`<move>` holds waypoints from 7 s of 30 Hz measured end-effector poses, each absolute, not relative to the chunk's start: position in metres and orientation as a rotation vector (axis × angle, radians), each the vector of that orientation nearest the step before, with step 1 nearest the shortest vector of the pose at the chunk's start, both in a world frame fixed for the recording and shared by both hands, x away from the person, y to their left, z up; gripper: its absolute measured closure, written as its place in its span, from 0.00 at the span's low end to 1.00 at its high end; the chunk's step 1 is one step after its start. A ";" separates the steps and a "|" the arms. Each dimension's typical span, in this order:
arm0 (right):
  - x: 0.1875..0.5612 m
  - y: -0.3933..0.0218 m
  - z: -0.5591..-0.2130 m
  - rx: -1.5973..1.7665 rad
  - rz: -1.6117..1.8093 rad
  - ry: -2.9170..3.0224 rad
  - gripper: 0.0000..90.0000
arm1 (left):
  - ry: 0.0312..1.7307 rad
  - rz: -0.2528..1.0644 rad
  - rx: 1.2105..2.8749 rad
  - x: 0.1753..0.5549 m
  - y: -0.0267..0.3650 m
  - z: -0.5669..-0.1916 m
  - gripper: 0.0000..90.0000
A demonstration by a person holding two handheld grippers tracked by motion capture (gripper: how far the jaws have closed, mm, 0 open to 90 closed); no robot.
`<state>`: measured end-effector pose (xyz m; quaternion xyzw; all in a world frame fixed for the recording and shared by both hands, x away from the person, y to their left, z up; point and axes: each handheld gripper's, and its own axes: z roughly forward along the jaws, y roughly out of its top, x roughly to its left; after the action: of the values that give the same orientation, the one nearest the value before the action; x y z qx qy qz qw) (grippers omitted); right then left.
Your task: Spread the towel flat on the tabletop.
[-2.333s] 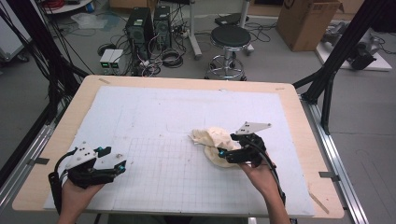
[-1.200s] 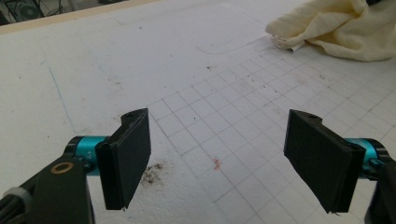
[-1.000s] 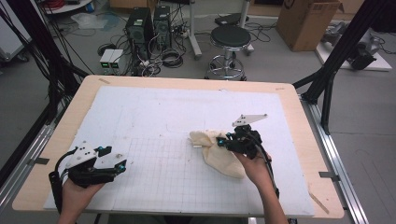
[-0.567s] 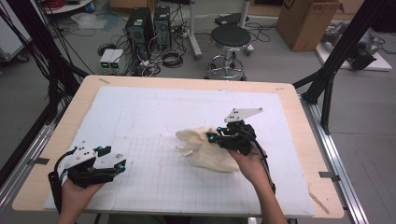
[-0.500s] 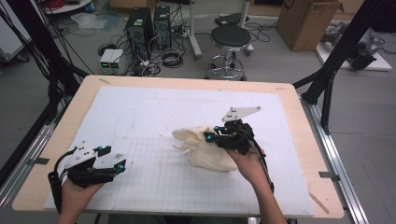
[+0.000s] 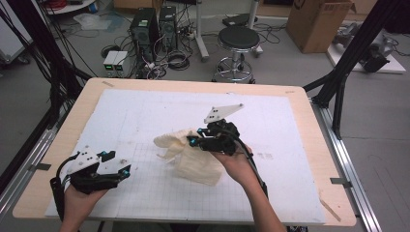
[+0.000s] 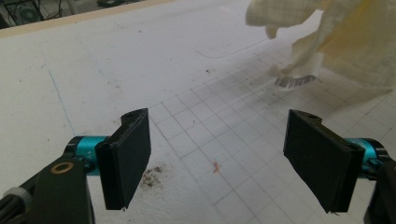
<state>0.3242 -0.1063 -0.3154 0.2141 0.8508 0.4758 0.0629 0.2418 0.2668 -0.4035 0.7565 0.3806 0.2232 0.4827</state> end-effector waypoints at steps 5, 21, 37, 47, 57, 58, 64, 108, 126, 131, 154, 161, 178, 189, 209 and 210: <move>0.339 -0.084 -0.334 0.659 1.386 2.632 0.86 | 0.927 0.542 1.843 0.242 0.265 -0.404 0.27; 0.361 -0.079 -0.366 0.804 1.302 2.659 0.48 | 0.908 0.529 1.852 0.243 0.263 -0.404 0.28; 0.295 -0.129 -0.340 0.676 1.391 2.530 0.44 | 0.836 0.496 1.880 0.246 0.239 -0.403 0.34; 0.271 -0.152 -0.379 0.708 1.330 2.553 0.56 | 0.771 0.401 1.850 0.253 0.222 -0.402 0.48; 0.268 -0.152 -0.404 0.717 1.295 2.591 0.62 | 0.763 0.394 1.932 0.266 0.205 -0.409 0.57; 0.268 -0.151 -0.406 0.695 1.289 2.595 0.64 | 0.753 0.396 1.949 0.267 0.202 -0.410 0.59; 0.272 -0.148 -0.423 0.712 1.256 2.661 0.74 | 0.692 0.326 2.055 0.280 0.183 -0.419 0.65; 0.291 -0.235 -0.409 0.937 1.291 2.465 0.97 | 0.704 0.321 2.023 0.272 0.207 -0.402 0.95; 0.269 -0.240 -0.385 0.847 1.290 2.550 0.97 | 0.575 0.213 2.034 0.223 0.196 -0.393 0.93; 0.288 -0.247 -0.404 0.938 1.242 2.577 0.97 | 0.581 0.180 2.062 0.232 0.191 -0.403 0.98; 0.310 -0.192 -0.373 0.755 1.404 2.578 0.69 | 0.784 0.289 2.024 0.261 0.194 -0.416 0.64; 0.339 -0.147 -0.390 0.732 1.319 2.671 0.68 | 0.810 0.300 2.017 0.271 0.193 -0.418 0.60; 0.359 -0.108 -0.430 0.746 1.026 2.819 0.92 | 0.788 0.321 2.001 0.271 0.196 -0.417 0.58; 0.348 -0.149 -0.391 0.822 1.171 2.644 0.98 | 0.797 0.313 1.978 0.271 0.198 -0.415 0.58; 0.351 -0.183 -0.401 0.827 1.164 2.580 0.71 | 0.872 0.319 2.036 0.285 0.199 -0.422 0.52; 0.351 -0.183 -0.401 0.827 1.164 2.580 0.71 | 0.862 0.313 2.044 0.285 0.199 -0.423 0.52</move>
<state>0.3506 -0.1827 -0.4007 0.2792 0.8709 0.3928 0.0961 0.2848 0.1987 -0.4226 0.8212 0.3465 0.1256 0.4356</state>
